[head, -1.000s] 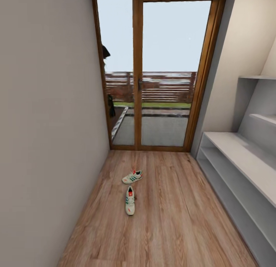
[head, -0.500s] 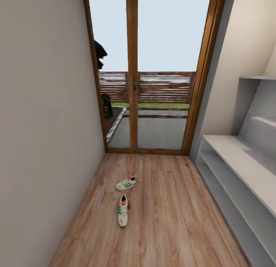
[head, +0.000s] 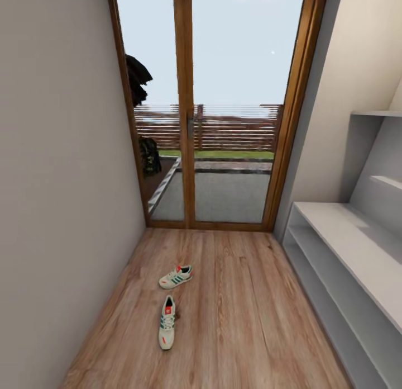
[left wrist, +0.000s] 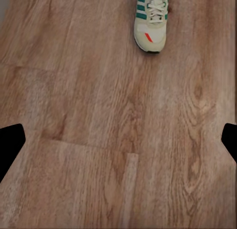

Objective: Pick up the two gym shoes and the two sandals from the corridor floor and place them onto the hallstand (shoe rack) in the corridor, making sure they are on the rack and not on the floor. Arrange them so the two gym shoes are next to each other and the two sandals are next to each other.

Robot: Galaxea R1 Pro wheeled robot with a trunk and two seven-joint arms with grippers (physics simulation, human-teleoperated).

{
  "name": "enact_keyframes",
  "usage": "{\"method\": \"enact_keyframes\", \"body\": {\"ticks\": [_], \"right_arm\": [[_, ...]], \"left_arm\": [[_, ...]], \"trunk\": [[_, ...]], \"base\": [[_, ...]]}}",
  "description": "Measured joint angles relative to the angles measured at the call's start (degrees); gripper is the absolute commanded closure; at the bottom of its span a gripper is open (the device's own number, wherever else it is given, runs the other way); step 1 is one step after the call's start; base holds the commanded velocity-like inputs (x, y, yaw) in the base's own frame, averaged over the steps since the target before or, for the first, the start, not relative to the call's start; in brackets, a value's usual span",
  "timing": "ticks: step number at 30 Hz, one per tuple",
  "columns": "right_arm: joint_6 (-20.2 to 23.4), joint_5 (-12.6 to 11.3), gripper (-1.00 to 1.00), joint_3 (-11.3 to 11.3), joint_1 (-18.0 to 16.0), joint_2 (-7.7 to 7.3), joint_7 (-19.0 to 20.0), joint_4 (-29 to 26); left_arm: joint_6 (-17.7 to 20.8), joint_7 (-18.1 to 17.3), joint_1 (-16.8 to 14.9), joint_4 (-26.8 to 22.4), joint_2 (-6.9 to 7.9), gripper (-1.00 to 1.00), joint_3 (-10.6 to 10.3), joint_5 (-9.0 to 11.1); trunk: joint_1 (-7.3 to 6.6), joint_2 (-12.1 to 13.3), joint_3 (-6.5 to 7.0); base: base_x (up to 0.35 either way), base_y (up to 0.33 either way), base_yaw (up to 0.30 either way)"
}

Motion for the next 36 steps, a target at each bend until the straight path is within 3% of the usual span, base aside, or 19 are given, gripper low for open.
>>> {"method": "enact_keyframes", "body": {"ticks": [36], "right_arm": [[0.0, 0.0, -1.0, 0.0, 0.0, 0.0, 0.0, 0.0]], "left_arm": [[0.0, -0.1, 0.0, 0.0, 0.02, -1.0, -0.1, 0.0]], "trunk": [[0.0, 0.0, 0.0]], "base": [[0.28, -0.198, 0.012]]}}
